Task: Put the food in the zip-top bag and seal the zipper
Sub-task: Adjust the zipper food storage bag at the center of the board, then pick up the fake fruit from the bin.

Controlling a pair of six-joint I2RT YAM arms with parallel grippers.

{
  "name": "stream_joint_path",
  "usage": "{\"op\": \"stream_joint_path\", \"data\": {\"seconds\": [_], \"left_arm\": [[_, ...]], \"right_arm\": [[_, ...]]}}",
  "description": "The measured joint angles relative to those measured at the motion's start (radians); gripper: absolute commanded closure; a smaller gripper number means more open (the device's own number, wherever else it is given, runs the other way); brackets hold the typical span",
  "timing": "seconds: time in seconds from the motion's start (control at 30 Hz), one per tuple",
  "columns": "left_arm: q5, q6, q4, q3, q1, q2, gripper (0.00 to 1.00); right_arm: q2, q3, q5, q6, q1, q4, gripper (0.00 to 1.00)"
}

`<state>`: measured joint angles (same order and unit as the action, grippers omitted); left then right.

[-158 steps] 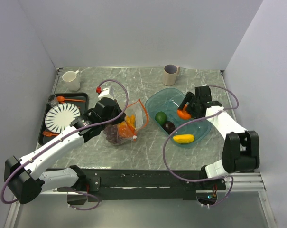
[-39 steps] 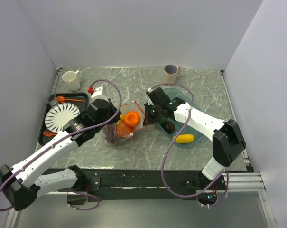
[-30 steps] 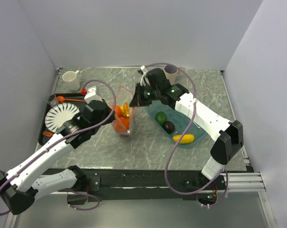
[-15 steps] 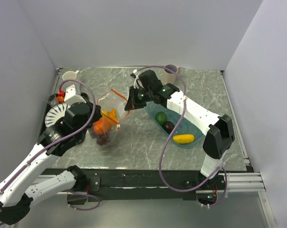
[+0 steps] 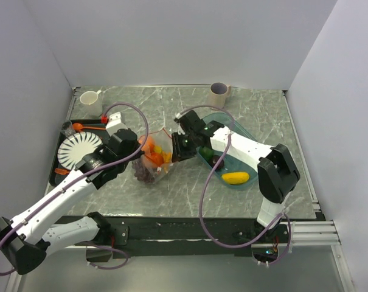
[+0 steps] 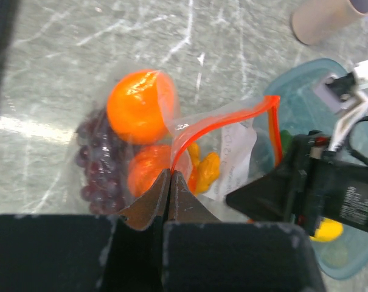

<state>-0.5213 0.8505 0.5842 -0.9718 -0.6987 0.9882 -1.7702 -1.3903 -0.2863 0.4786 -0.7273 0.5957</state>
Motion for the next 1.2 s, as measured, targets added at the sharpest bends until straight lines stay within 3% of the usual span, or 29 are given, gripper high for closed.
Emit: {"op": "stream_joint_path", "data": {"seconds": [0.07,0.1,0.2,0.27,0.57,0.77,1.2], "left_arm": [[0.021,0.000,-0.018,0.001,0.000,0.003,0.99],[0.030,0.000,-0.029,0.001,0.000,0.005,0.99],[0.056,-0.001,-0.053,0.001,0.000,0.015,0.99],[0.065,-0.001,-0.060,0.001,0.000,0.023,0.99],[0.107,0.000,-0.085,0.001,0.000,0.025,0.99],[0.131,0.000,-0.096,0.001,0.000,0.036,0.99],[0.155,0.000,-0.106,0.001,0.000,0.054,0.99]], "right_arm": [[0.007,0.018,0.038,0.002,0.001,0.009,0.32],[0.015,0.020,0.056,0.000,0.002,0.014,0.19],[0.065,0.021,0.131,0.003,0.003,0.026,0.05],[0.117,0.025,0.180,0.003,0.006,0.027,0.01],[0.352,0.140,0.330,0.021,0.155,0.008,0.00],[0.293,0.185,0.320,-0.006,0.291,0.026,0.00],[0.180,0.197,0.266,-0.042,0.299,-0.012,0.02]]}}
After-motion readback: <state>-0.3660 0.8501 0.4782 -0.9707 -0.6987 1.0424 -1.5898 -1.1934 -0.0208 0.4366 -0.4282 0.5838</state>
